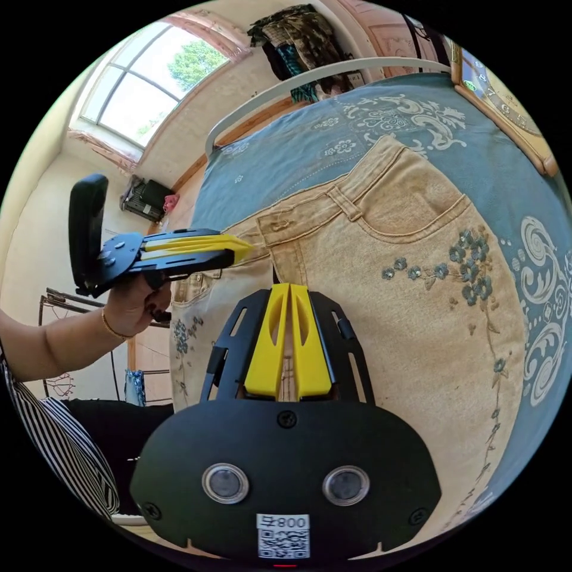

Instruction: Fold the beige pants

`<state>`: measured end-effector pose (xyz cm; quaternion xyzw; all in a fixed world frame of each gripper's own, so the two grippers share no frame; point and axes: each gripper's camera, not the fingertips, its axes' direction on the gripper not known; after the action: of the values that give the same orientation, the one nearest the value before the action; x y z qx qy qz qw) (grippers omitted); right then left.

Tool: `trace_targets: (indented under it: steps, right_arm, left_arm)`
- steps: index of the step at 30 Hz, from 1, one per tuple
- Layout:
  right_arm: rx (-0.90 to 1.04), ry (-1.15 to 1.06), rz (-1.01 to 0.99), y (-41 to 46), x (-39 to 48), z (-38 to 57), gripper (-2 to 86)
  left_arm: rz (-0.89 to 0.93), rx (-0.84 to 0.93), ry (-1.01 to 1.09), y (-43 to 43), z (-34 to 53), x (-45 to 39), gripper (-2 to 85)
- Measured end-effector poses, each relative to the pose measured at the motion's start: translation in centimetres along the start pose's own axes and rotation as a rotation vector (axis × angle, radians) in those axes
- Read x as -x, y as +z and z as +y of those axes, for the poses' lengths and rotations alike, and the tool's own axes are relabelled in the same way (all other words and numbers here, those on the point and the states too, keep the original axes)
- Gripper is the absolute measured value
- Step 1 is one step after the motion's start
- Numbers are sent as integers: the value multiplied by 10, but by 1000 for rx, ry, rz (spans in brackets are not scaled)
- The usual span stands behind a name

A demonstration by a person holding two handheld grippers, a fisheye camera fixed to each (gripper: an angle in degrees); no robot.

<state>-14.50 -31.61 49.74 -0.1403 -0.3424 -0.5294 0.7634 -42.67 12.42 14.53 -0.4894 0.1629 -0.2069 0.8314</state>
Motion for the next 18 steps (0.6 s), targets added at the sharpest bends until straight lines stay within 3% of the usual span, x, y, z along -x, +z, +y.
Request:
trace_targets:
  steps: [8,13,18]
  right_arm:
    - [4,0,-35,-10,-13,7,2]
    - [-111,20,-186,-41,-28,23,1]
    - [14,-57,-149,-36,-20,23,1]
  left_arm:
    - [15,-67,38,-1,-13,-10,3]
    - [27,-134,-36,-12,-10,-8,2]
    - [30,-131,-1,-14,-6,-15,2]
